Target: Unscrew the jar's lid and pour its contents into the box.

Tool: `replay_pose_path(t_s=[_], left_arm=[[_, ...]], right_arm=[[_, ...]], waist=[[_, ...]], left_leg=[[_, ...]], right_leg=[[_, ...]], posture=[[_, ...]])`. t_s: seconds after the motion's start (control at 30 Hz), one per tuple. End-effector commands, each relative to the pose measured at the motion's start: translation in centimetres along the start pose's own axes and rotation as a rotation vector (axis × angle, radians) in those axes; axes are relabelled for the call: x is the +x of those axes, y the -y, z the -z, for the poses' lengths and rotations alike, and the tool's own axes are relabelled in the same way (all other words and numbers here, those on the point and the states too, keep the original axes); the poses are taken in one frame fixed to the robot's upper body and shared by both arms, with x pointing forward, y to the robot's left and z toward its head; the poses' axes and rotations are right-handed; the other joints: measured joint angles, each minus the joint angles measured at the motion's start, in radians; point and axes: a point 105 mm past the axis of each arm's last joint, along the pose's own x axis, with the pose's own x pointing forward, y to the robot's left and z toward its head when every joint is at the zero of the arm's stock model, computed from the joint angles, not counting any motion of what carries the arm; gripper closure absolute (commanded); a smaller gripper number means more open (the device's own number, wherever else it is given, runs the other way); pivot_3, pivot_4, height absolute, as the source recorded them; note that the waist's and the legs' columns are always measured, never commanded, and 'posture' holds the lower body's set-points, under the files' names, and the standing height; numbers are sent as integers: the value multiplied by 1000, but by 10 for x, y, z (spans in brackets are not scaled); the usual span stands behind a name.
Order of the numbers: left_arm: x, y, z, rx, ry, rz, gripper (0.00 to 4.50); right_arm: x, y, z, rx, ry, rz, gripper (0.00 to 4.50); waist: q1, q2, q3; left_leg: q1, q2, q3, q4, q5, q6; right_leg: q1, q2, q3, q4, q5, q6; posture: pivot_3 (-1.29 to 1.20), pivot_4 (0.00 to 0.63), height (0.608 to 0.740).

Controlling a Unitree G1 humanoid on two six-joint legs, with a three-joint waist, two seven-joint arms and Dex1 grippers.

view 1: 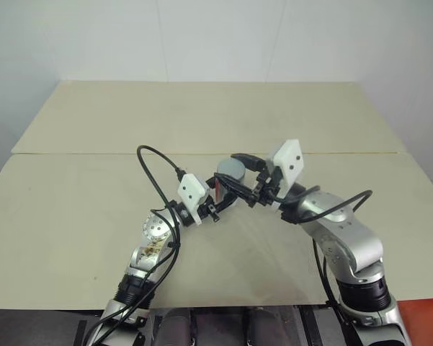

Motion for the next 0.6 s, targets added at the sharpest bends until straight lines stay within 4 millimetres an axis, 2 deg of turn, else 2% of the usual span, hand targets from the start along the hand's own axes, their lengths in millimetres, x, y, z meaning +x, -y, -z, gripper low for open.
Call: replay_pose_path(t_s=[0.03, 0.37, 0.5, 0.6], left_arm=[[2, 5, -6, 1, 26, 26, 2514], [2, 10, -5, -15, 24, 45, 2514], [0, 7, -7, -11, 25, 38, 2514], [0, 5, -9, -11, 31, 26, 2514]], right_arm=[[-2, 4, -29, 5, 106, 2, 1717], [-2, 3, -28, -30, 92, -13, 1717], [-21, 30, -34, -68, 92, 106, 1717], [-55, 58, -23, -131, -6, 253, 1717]], waist=[[0, 0, 0], [0, 0, 0], [3, 0, 0], [9, 0, 0]], left_leg=[[0, 0, 0, 0, 0, 0], [0, 0, 0, 0, 0, 0], [0, 0, 0, 0, 0, 1], [0, 0, 0, 0, 0, 1]], right_leg=[[0, 0, 0, 0, 0, 0], [0, 0, 0, 0, 0, 0], [0, 0, 0, 0, 0, 0], [1, 0, -1, -2, 0, 0]], posture=[[0, 150, 740], [0, 150, 740], [0, 150, 740], [0, 150, 740]])
